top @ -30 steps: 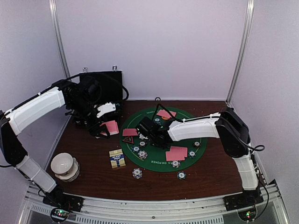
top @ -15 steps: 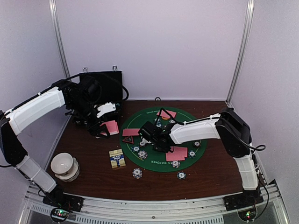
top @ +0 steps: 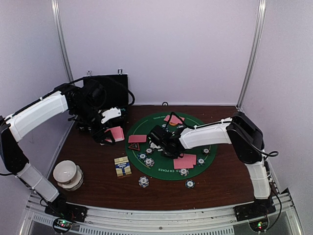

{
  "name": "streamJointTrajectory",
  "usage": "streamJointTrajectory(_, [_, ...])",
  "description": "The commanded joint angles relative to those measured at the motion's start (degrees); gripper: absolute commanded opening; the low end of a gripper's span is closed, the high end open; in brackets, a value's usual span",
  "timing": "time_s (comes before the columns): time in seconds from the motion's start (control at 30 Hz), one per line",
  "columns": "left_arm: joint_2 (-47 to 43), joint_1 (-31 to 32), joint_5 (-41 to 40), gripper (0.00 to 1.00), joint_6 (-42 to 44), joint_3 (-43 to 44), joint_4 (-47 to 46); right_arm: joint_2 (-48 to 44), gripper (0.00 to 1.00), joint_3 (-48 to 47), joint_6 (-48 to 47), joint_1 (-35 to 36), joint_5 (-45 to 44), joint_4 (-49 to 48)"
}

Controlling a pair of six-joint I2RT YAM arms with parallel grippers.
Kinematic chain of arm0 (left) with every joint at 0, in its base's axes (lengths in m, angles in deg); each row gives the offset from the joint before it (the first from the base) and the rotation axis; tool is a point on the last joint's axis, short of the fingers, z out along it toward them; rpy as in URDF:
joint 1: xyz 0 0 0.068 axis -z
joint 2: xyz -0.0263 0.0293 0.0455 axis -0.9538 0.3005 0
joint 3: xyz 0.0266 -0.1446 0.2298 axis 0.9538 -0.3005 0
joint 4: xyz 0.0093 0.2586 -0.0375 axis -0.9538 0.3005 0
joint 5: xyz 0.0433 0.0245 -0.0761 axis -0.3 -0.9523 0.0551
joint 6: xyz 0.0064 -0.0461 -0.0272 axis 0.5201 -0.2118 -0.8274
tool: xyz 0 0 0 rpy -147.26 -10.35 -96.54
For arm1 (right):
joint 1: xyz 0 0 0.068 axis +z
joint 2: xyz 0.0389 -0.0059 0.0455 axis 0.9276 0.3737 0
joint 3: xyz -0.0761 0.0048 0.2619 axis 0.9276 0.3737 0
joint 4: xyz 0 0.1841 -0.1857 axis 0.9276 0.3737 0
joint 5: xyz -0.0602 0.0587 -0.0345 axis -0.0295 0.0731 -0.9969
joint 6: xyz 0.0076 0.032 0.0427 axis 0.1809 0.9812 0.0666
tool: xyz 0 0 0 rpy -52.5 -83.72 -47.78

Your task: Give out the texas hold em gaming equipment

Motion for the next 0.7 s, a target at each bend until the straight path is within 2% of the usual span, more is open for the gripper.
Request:
streamJointTrajectory(0.0, [-0.82, -0.40, 0.56, 0.00, 0.04, 1.81, 0.04, -0.32, 0.63, -0.88, 1.07, -2.59, 0.81, 1.32])
streamJointTrajectory(0.27, [-0.71, -0.40, 0.56, 0.00, 0.08, 1.81, 0.01, -1.55, 0.63, -1.24, 2.39, -3.22, 2.47, 2.60])
streamJointTrajectory(0.57, [-0.70, -0.40, 0.80, 0.00, 0.18, 1.99, 0.35, -8.17, 0.84, -2.01, 9.08, -2.54, 8.84, 5.74])
streamJointTrajectory(0.67, [-0.66, -0.40, 0.64, 0.00, 0.22, 2.06, 0.41, -12.28, 0.95, -3.08, 13.90, -2.95, 10.33, 6.02])
